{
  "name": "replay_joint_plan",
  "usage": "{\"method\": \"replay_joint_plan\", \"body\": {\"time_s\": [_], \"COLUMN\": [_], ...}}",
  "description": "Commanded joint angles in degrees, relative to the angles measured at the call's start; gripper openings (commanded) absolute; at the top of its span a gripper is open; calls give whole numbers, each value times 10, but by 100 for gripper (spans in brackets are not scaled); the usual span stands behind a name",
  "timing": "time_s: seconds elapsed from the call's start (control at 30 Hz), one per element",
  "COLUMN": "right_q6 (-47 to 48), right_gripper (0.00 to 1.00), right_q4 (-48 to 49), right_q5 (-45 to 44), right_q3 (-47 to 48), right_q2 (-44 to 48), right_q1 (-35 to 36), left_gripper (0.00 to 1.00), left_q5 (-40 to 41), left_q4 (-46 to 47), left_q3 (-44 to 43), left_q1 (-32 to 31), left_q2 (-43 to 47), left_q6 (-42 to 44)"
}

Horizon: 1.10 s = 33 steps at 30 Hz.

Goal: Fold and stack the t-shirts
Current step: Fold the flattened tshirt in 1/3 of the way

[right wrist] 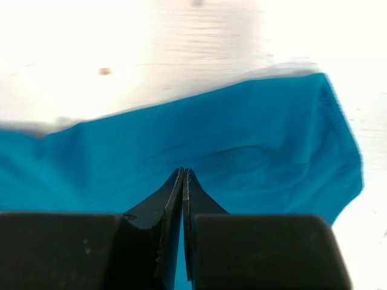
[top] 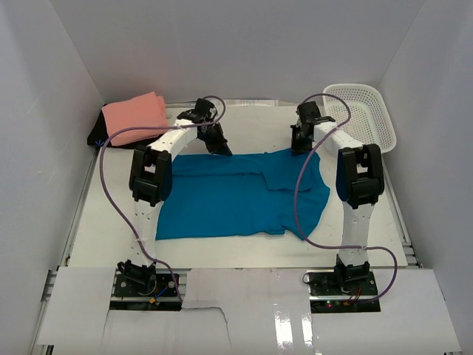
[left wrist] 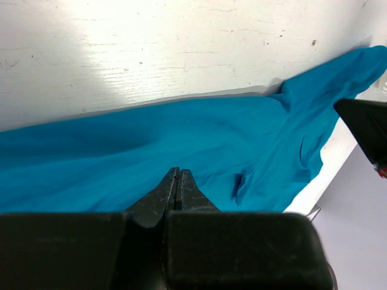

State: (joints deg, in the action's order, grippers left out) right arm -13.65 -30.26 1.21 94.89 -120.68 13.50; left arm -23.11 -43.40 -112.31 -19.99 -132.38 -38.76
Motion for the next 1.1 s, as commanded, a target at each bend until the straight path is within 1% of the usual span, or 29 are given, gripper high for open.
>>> {"method": "replay_joint_plan", "body": {"time_s": [0.0, 0.07, 0.2, 0.3, 0.43, 0.57, 0.7, 0.83, 1.0, 1.07], "right_q6": [-14, -14, -13, -22, -31, -36, -48, -48, -44, -43], "right_gripper": [8, 8, 8, 8, 8, 8, 8, 8, 8, 8], "right_q4": [-9, -9, -13, -15, -13, -20, -35, -34, -35, -35], "right_q5": [-71, -90, -96, -109, -117, -116, -125, -98, -82, -77], "right_q3": [28, 29, 34, 11, -20, -28, -30, -33, -22, -17], "right_q2": [-3, -11, -31, -32, -32, -46, -53, -52, -56, -57], "right_q1": [-8, -14, -22, -32, -51, -66, -76, -77, -77, -77], "left_gripper": [2, 2, 2, 2, 2, 1, 2, 1, 1, 1], "left_q5": [4, 8, 12, 18, 37, 54, 75, 80, 94, 107], "left_q4": [1, 1, 2, 2, 2, 4, 9, 9, 9, 1], "left_q3": [11, 19, 33, 52, 89, 137, 160, 155, 126, 100], "left_q1": [0, 6, 19, 34, 64, 95, 125, 149, 153, 155], "left_q2": [55, 61, 70, 79, 100, 125, 149, 139, 121, 106], "left_q6": [9, 11, 17, 23, 34, 43, 47, 49, 50, 55]}}
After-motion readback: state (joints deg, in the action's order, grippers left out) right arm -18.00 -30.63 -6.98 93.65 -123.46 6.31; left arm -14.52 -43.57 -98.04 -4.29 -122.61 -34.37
